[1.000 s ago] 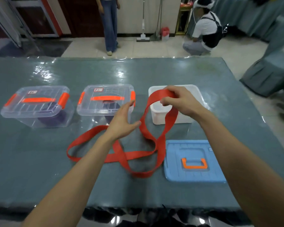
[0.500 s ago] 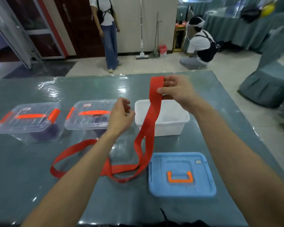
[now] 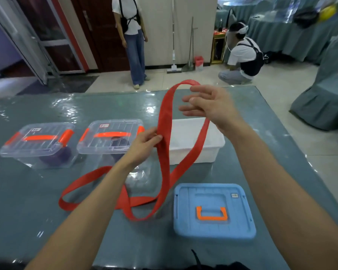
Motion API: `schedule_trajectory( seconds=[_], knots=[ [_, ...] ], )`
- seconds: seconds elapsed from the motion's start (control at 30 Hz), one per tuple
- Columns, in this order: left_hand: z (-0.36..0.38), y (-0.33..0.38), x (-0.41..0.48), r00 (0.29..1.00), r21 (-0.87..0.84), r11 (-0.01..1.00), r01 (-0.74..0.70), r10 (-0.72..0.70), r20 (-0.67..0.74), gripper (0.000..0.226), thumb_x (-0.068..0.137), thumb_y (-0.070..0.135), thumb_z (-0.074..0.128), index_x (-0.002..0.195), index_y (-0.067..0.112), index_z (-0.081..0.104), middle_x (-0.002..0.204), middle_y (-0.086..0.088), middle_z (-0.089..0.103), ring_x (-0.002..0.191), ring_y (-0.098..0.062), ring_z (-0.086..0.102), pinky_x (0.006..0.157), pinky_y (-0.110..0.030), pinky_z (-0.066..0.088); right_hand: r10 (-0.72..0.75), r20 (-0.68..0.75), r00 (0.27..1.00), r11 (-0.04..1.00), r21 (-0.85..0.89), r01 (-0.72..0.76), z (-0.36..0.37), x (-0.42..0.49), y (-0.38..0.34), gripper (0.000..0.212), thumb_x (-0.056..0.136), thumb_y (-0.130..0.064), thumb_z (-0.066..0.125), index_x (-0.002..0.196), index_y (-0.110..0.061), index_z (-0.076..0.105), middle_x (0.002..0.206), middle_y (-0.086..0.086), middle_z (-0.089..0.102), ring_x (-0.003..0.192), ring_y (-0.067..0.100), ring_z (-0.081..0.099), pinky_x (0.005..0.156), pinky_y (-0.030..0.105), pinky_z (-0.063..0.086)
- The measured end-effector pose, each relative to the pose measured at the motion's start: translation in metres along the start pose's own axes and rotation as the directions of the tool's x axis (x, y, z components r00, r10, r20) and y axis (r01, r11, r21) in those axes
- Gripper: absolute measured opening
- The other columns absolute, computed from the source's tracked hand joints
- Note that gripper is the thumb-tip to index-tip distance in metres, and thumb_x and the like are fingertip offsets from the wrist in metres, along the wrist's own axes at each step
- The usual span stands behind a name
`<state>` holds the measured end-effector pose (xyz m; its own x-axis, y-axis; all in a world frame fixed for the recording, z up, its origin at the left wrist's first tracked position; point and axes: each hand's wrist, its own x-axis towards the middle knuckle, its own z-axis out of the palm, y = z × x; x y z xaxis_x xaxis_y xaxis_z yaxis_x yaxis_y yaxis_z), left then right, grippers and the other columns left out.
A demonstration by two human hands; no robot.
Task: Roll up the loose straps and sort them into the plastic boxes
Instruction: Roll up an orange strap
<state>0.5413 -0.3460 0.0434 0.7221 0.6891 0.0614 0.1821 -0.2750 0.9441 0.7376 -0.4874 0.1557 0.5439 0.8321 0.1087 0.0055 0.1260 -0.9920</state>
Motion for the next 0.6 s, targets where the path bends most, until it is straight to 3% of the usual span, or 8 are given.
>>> schedule_trajectory(
  seconds=[0.07,0.13,0.23,0.3,0.4,0.5,0.53,0.6],
  knots=[
    [-0.013,0.023,0.007,0.995,-0.106,0.994,0.0,-0.011,-0.098,0.021,0.093,0.021,0.058,0.098,0.004,0.069,0.08,-0.011,0.057,0.07,-0.019,0.051,0.071,-0.04,0.042,-0.047,-0.079,0.996,0.961,-0.276,0.023,-0.006,0.005,0.008,0.026,0.094,0.001,0.07,0.12,-0.003,0.068,0.104,0.023,0.077,0.073,0.023,0.08,0.076,0.04,0.067],
    [-0.021,0.049,0.014,0.994,-0.095,0.995,-0.021,0.011,-0.109,0.018,0.082,0.024,0.054,0.08,0.011,0.066,0.063,-0.003,0.047,0.058,-0.018,0.042,0.059,-0.035,0.035,-0.123,-0.111,0.986,0.868,-0.494,0.052,-0.007,0.008,0.019,0.027,0.086,-0.003,0.075,0.112,-0.009,0.073,0.094,0.015,0.077,0.067,0.016,0.073,0.074,0.039,0.065],
    [-0.024,0.079,0.022,0.999,-0.006,1.0,-0.027,0.026,-0.03,0.027,0.074,0.024,0.053,0.081,0.002,0.067,0.052,0.003,0.041,0.047,-0.01,0.034,0.053,-0.029,0.027,-0.147,0.084,0.986,0.693,-0.703,0.163,-0.001,0.008,0.029,0.045,0.086,-0.013,0.081,0.13,-0.017,0.071,0.114,0.001,0.071,0.103,0.012,0.069,0.097,0.037,0.059],
    [-0.028,0.093,0.025,0.999,-0.011,0.999,-0.049,0.049,0.007,0.028,0.072,0.022,0.051,0.074,-0.002,0.063,0.049,0.001,0.042,0.044,-0.011,0.035,0.05,-0.024,0.027,0.025,0.264,0.964,0.707,-0.687,0.17,0.005,0.005,0.032,0.052,0.092,-0.016,0.078,0.142,-0.021,0.064,0.13,-0.004,0.07,0.123,0.01,0.065,0.111,0.039,0.053],
    [-0.042,0.115,0.028,0.998,-0.077,0.995,-0.063,0.064,0.004,0.027,0.074,0.024,0.047,0.062,0.007,0.065,0.056,-0.009,0.05,0.045,-0.012,0.039,0.047,-0.023,0.029,0.182,0.385,0.905,0.852,-0.522,0.051,0.017,-0.002,0.035,0.05,0.093,-0.025,0.078,0.14,-0.022,0.063,0.119,-0.002,0.079,0.117,0.014,0.072,0.114,0.041,0.051],
    [-0.053,0.138,0.03,0.995,-0.088,0.992,-0.092,0.095,0.024,0.032,0.076,0.025,0.044,0.055,0.018,0.067,0.064,-0.013,0.048,0.049,-0.012,0.038,0.05,-0.026,0.027,0.1,0.352,0.931,0.893,-0.443,0.072,0.032,-0.008,0.021,0.076,0.074,-0.058,0.086,0.14,-0.028,0.062,0.111,-0.003,0.079,0.107,0.013,0.075,0.104,0.035,0.056],
    [-0.056,0.148,0.031,0.993,-0.087,0.99,-0.11,0.113,0.033,0.031,0.077,0.026,0.045,0.055,0.02,0.066,0.066,-0.012,0.047,0.051,-0.013,0.037,0.051,-0.028,0.026,0.041,0.324,0.945,0.9,-0.423,0.106,0.037,-0.007,0.013,0.076,0.074,-0.058,0.087,0.139,-0.028,0.062,0.108,-0.001,0.079,0.104,0.015,0.075,0.1,0.035,0.058],
    [-0.063,0.17,0.035,0.986,-0.09,0.983,-0.162,0.166,0.032,0.027,0.078,0.032,0.049,0.059,0.023,0.065,0.072,-0.012,0.044,0.058,-0.015,0.036,0.055,-0.031,0.027,-0.087,0.25,0.964,0.921,-0.349,0.174,0.045,0.001,-0.008,0.058,0.084,-0.04,0.088,0.135,-0.024,0.064,0.105,0.009,0.077,0.1,0.026,0.076,0.096,0.042,0.061]
  ],
)
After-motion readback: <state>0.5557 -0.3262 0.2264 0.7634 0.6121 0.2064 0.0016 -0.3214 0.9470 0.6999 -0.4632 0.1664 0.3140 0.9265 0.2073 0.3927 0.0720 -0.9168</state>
